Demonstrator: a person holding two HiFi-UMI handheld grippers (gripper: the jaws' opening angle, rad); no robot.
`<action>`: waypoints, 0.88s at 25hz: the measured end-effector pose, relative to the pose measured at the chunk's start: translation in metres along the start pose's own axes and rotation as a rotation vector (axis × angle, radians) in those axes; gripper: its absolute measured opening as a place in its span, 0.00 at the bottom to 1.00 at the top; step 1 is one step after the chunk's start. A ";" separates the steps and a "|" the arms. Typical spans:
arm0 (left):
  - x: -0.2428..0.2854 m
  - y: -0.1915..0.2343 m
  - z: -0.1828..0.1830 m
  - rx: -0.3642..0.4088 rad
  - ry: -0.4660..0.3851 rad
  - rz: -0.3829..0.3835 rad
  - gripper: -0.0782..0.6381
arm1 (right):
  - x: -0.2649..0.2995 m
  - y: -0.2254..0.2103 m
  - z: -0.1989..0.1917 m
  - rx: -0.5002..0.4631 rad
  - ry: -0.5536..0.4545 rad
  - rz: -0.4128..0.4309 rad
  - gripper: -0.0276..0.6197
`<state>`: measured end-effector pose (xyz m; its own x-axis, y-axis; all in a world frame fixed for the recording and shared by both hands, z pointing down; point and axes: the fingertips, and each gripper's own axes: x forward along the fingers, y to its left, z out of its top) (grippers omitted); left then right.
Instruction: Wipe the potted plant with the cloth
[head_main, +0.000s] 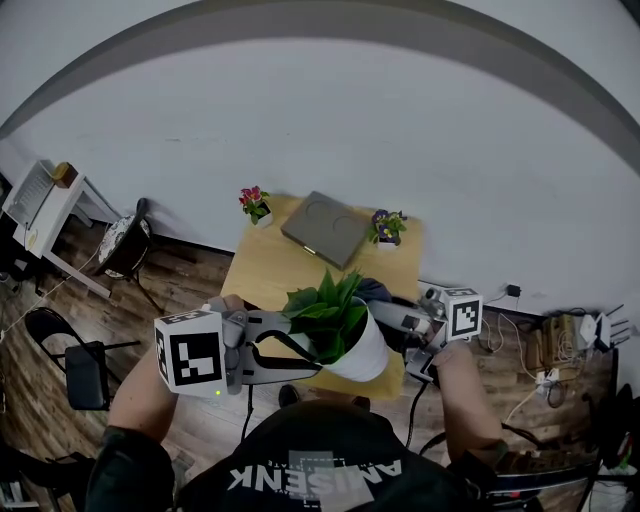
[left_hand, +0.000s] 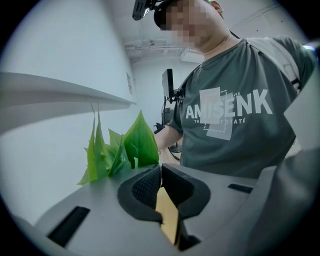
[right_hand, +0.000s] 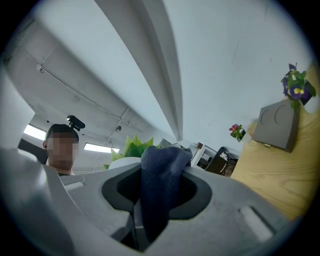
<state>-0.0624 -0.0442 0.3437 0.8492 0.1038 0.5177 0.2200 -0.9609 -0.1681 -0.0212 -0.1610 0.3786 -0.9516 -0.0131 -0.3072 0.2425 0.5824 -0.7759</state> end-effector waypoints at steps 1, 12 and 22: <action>-0.001 0.001 -0.002 -0.001 0.004 0.003 0.12 | -0.001 0.001 0.002 -0.005 -0.013 -0.006 0.23; 0.002 0.015 -0.014 -0.070 -0.039 -0.014 0.12 | -0.014 0.018 0.016 -0.165 -0.093 -0.123 0.23; 0.018 0.037 -0.024 -0.151 -0.026 0.007 0.12 | -0.023 0.039 0.020 -0.396 -0.122 -0.290 0.23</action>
<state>-0.0506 -0.0836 0.3672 0.8632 0.1019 0.4945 0.1410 -0.9891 -0.0422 0.0144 -0.1537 0.3445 -0.9342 -0.3013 -0.1909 -0.1412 0.8040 -0.5776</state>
